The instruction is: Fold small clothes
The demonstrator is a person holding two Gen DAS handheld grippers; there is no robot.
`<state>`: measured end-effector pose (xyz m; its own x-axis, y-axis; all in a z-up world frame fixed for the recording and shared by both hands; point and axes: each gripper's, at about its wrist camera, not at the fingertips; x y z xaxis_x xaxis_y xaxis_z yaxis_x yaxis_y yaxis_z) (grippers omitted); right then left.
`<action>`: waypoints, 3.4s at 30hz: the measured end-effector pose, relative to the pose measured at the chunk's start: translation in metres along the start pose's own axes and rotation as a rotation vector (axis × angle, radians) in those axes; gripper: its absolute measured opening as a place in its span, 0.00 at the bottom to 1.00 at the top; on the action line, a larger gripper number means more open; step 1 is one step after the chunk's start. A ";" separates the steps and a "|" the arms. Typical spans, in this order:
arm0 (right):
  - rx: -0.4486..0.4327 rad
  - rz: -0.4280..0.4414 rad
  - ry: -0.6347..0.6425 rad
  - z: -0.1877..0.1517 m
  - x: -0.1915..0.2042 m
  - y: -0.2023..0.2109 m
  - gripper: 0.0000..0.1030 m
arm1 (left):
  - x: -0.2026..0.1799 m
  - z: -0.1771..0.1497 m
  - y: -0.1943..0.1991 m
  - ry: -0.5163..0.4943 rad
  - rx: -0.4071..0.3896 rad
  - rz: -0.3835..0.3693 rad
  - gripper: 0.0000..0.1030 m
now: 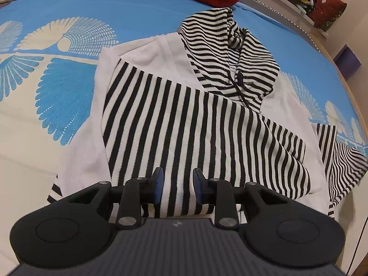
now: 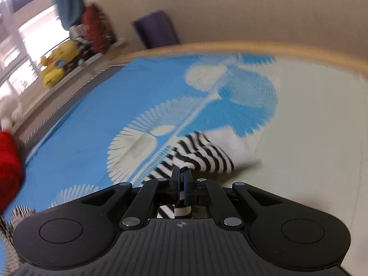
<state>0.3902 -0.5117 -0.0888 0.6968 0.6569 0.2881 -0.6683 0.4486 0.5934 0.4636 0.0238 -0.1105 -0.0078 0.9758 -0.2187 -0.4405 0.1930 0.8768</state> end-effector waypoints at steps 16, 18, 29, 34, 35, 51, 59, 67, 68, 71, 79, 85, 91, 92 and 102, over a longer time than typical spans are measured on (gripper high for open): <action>0.299 0.968 1.069 -0.172 0.180 0.170 0.12 | 0.052 0.024 0.022 0.185 -0.053 -0.005 0.30; 0.250 0.844 1.007 -0.145 0.183 0.173 0.16 | 0.055 0.025 0.023 0.202 -0.050 -0.021 0.30; 0.350 0.589 0.605 -0.137 0.162 0.136 0.41 | 0.021 0.015 0.012 0.149 -0.053 -0.093 0.30; 0.539 0.551 0.392 -0.154 0.152 0.091 0.41 | -0.025 0.007 0.003 0.038 -0.098 -0.139 0.36; 0.558 0.524 0.395 -0.160 0.149 0.090 0.41 | -0.035 0.004 -0.001 0.012 -0.108 -0.137 0.40; 0.795 0.357 0.202 -0.173 0.119 0.045 0.41 | -0.035 -0.044 0.016 0.202 -0.220 0.249 0.25; 0.777 0.331 0.239 -0.174 0.126 0.048 0.41 | 0.043 -0.042 0.007 0.562 -0.136 0.064 0.37; 0.681 0.364 0.329 -0.163 0.138 0.064 0.41 | 0.067 -0.039 0.011 0.672 -0.118 0.166 0.37; 0.668 0.378 0.342 -0.161 0.140 0.066 0.41 | 0.068 -0.040 0.012 0.674 -0.122 0.172 0.37; 0.658 0.395 0.367 -0.159 0.144 0.067 0.41 | 0.074 -0.036 0.005 0.672 -0.081 0.154 0.37; 0.645 0.364 0.386 -0.164 0.146 0.064 0.41 | 0.053 -0.023 0.035 0.484 -0.222 0.181 0.02; 0.610 0.380 0.411 -0.164 0.149 0.070 0.41 | 0.025 -0.018 0.083 0.312 -0.496 0.174 0.02; 0.688 0.304 0.391 -0.176 0.140 0.054 0.41 | 0.059 -0.027 0.045 0.512 -0.242 0.329 0.03; 0.689 0.299 0.385 -0.177 0.138 0.053 0.41 | 0.056 -0.024 0.045 0.483 -0.253 0.318 0.03; 0.651 0.291 0.406 -0.175 0.141 0.053 0.41 | 0.040 -0.033 -0.010 0.367 -0.015 0.150 0.14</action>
<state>0.4074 -0.2892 -0.1476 0.2865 0.9171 0.2773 -0.4357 -0.1331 0.8902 0.4383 0.0578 -0.1417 -0.3924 0.8907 -0.2295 -0.4233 0.0467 0.9048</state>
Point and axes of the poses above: each gripper's, at about its wrist camera, not at the fingertips, and y roughly against the way its jaws point, x to its left, z to its top
